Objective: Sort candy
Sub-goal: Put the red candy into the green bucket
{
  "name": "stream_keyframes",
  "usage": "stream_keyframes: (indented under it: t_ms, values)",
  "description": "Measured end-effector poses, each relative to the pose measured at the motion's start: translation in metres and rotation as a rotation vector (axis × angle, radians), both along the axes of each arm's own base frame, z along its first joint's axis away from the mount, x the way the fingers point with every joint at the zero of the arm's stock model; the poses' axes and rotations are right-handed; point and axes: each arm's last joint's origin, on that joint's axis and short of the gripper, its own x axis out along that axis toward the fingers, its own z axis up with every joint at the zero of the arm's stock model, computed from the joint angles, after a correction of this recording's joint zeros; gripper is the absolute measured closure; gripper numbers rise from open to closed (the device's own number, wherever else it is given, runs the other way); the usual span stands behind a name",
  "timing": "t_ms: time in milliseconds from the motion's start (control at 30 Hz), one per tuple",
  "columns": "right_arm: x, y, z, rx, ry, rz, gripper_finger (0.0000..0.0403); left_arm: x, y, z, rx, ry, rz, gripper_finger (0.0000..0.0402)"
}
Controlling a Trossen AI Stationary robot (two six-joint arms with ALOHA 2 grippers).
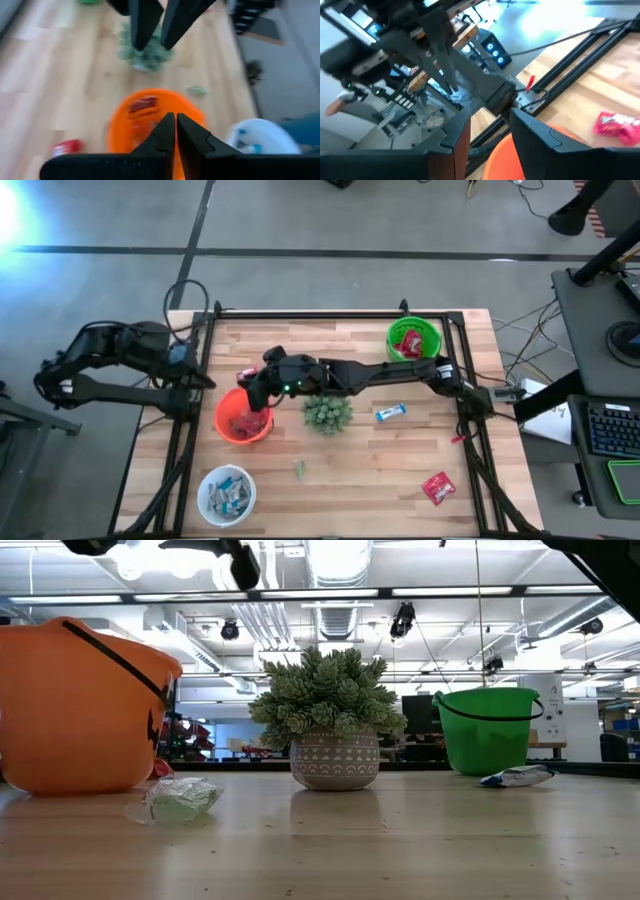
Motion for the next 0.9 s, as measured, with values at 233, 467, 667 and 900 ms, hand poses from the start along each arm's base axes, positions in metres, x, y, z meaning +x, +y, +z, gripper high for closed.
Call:
stream_keyframes:
  t_ms: [233, 467, 667, 900]
  values:
    - [-0.002, -0.018, -0.003, -0.024, 0.058, -0.028, 0.0273, -0.014, 0.006, -0.003, 0.198, 0.044, 0.195, 0.0396]
    - [-0.02, -0.04, -0.002, -0.08, 0.249, -0.046, 0.0273, -0.006, 0.009, -0.006, 0.193, 0.098, 0.268, 0.0329]
    - [-0.042, -0.064, 0.004, -0.133, 0.412, 0.037, 0.0273, 0.004, 0.018, -0.007, 0.299, 0.148, 0.558, 0.0257]
    - [-0.07, -0.09, 0.011, -0.239, 0.598, 0.099, 0.0273, 0.018, 0.025, -0.01, 0.203, 0.12, 0.943, 0.0224]
